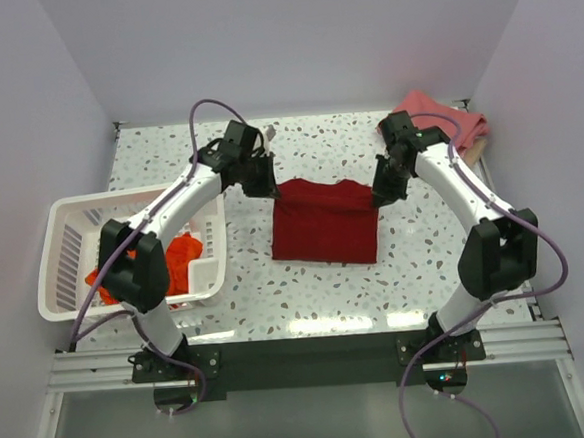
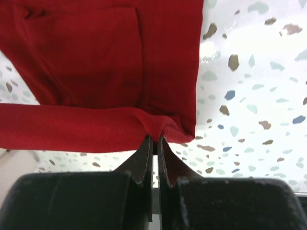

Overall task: Fold and stack the t-shirts
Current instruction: Fold the tshirt

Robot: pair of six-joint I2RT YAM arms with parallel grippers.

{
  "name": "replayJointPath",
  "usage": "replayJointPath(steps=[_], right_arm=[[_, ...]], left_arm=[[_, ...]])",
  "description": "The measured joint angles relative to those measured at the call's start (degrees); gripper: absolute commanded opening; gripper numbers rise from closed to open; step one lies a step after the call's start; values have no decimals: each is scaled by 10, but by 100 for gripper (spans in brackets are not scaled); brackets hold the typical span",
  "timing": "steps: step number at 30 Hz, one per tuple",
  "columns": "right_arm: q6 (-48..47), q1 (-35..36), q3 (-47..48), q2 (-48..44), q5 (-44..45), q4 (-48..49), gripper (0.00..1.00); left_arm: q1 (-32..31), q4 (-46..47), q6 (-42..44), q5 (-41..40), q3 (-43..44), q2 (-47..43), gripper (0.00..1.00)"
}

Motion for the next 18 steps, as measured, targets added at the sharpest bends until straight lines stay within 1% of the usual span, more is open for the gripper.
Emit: replayJointPath(steps=[3,5,7,8,9,10,11,12,13,14,16,18], right_arm=[[-6,-13,36,42,7,3,0],[-10,-24,71,74,8,6,0],[-12,-36,110,107,11,12,0],[-12,-43,128,125,12,19,5],[-13,-50,147,142,12,23,16],[-12,-57,165,160,10,31,32],[-11,-63,183,178,8,37,58],[-14,-69,200,194,5,39,65],[-18,-75,218,211,2,43,71],[-21,-80,231,223,-3,48,80],[-27,-87,238,228,-12,58,94],[-36,-92,239,220,-25,63,99]], left_arm=[[7,-1,7,3,46,48,0],[11,-3,14,3,89,87,0],[15,-8,16,-3,150,135,0],[17,-5,16,-7,181,160,3],[19,-3,16,-13,209,182,34],[21,-7,17,-21,234,200,51],[22,-7,13,-28,260,218,65],[24,-6,7,-36,282,234,74],[26,-5,1,-47,293,243,95],[29,-5,-5,-58,295,245,100],[33,-6,-15,-75,294,241,100],[35,-3,-19,-88,288,231,100]])
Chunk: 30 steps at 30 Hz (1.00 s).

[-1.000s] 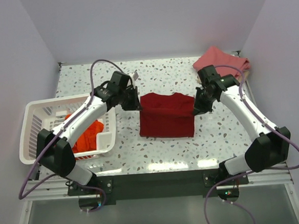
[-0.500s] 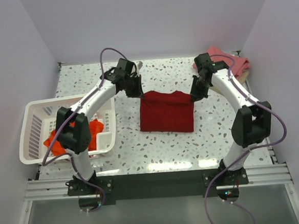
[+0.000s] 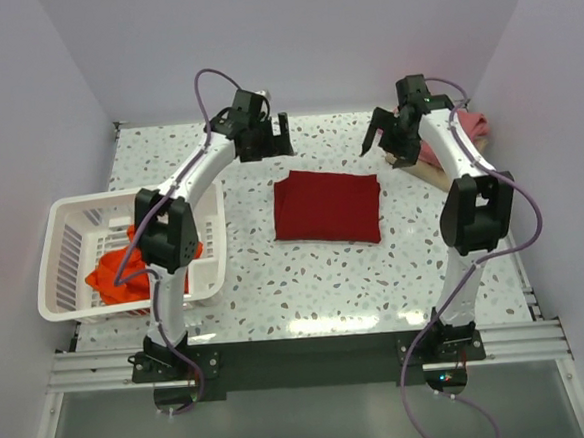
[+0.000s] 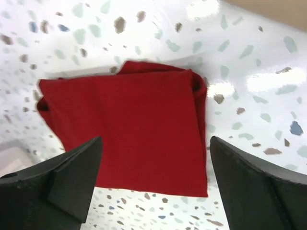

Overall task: Fold and stack the t-shirts
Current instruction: Fold the tshirt, then neatly place the folded tshirt to the corner

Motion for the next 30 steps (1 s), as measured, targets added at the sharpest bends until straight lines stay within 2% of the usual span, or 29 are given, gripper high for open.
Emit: replayJointPath(steps=[5,9,14,21,30], right_arm=[[-18,-11,-57,-65,-58,42,99],[-34,-25,-154,-134,-108,76,99],[-41,-44,-265,-172,-153,114,99],[-41,-52,-367,-187,-182,160,98],[-41,-71,-431,-184,-210,226,98]], left_arm=[[1,15,-3,-3,-76,-59,100],[1,40,-10,14,-165,-106,100],[1,69,-18,38,-243,-125,100],[1,99,-18,60,-274,-124,100],[1,136,-17,77,-287,-103,100]])
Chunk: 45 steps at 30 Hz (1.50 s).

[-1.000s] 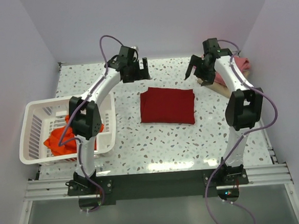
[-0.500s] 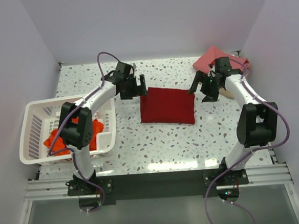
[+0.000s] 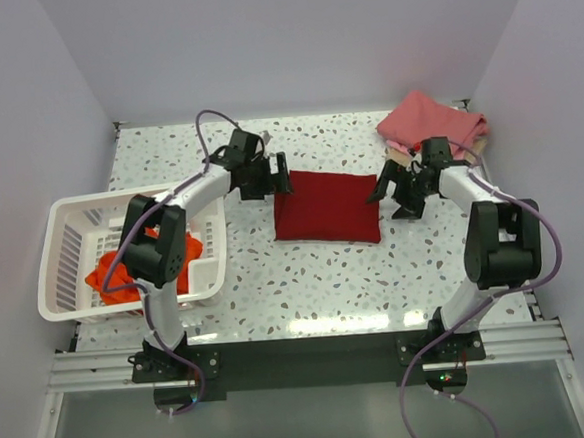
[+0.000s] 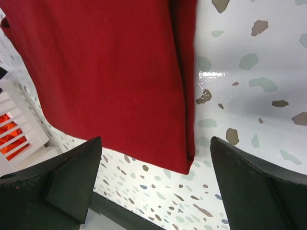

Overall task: Fold and stack the t-shirts
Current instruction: Neatly place the folded tshirt to the corner

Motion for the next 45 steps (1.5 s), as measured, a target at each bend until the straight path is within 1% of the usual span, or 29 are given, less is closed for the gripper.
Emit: replayJointPath(steps=[9,13,18,19,22,23,24,25,28,29,32,37,38,39,40,41,43,44,45], right_arm=[[-6,0,-21,34,-2,50,96],[-3,0,-33,50,-8,72,96],[8,2,-36,54,-19,95,95],[12,2,-36,57,-23,102,95],[20,9,-36,62,-32,117,95],[24,13,-36,64,-33,123,95],[26,20,-36,65,-33,131,95],[29,26,-35,67,-34,136,95],[36,56,-33,74,-35,156,95],[38,67,-33,76,-35,164,95],[48,98,-31,81,-33,183,93],[68,134,-11,100,-25,196,89],[71,141,-5,104,-21,195,88],[74,147,1,108,-15,195,82],[76,153,7,112,-9,195,78],[80,160,13,117,0,193,70],[84,172,26,130,17,189,62],[87,177,34,136,23,186,53],[88,180,38,139,32,183,48]], left_arm=[[0,18,0,7,-8,50,99],[0,24,0,9,-7,55,95],[0,26,-1,16,-8,57,79],[0,28,-2,19,-9,57,73],[0,41,-9,30,-24,57,65],[0,48,-12,34,-30,56,60],[0,57,-16,40,-35,55,58],[0,63,-17,43,-40,55,52],[0,82,-29,58,-56,53,45],[-1,86,-30,61,-59,53,40],[-3,90,-33,67,-65,53,33],[-10,93,-40,70,-69,53,30],[-12,93,-40,69,-70,53,28],[-14,93,-40,70,-70,53,28],[-16,93,-40,70,-71,53,27],[-18,93,-41,70,-71,53,27],[-21,93,-40,71,-71,54,27],[-22,93,-40,71,-71,54,27],[-23,92,-40,71,-71,54,27]])
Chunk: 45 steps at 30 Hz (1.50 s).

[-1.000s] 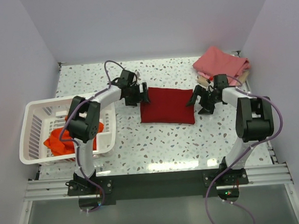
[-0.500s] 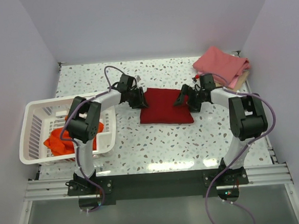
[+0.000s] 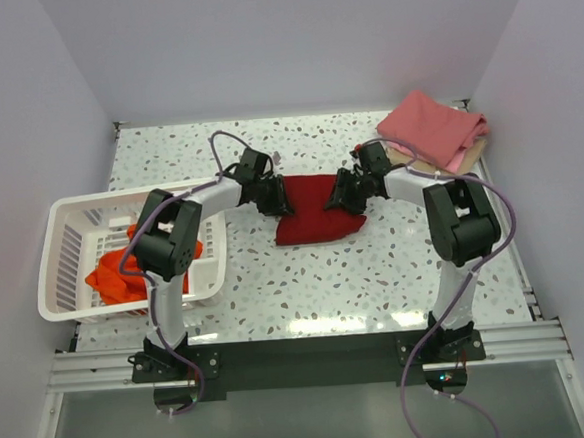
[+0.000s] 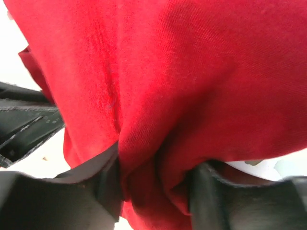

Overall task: Fold and stack the t-shirts
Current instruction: Neatly place the folded tshirt to the corner

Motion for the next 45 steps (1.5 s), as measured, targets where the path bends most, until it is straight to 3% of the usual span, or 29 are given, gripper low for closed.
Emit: replayJointPath(steps=[1,3,5,7,10,13,18,28,45], right_arm=[[2,4,4,4,12,-5,44],[2,7,10,7,28,-15,22],[4,9,12,10,42,-27,1],[5,9,21,11,52,-43,0],[2,12,42,15,73,-76,0],[-14,15,81,23,100,-128,0],[-49,14,197,54,142,-221,0],[-85,-2,404,96,175,-303,0],[-65,-108,628,157,195,-329,0]], left_arm=[[0,0,0,0,0,0,28],[0,0,0,1,0,0,33],[0,0,0,5,0,0,45],[0,-2,-1,13,6,0,59],[1,-10,1,15,16,-2,70],[8,-27,1,12,19,-10,73],[39,-57,1,6,11,-55,75],[75,-74,21,8,-71,-197,76],[76,-68,52,37,-97,-210,76]])
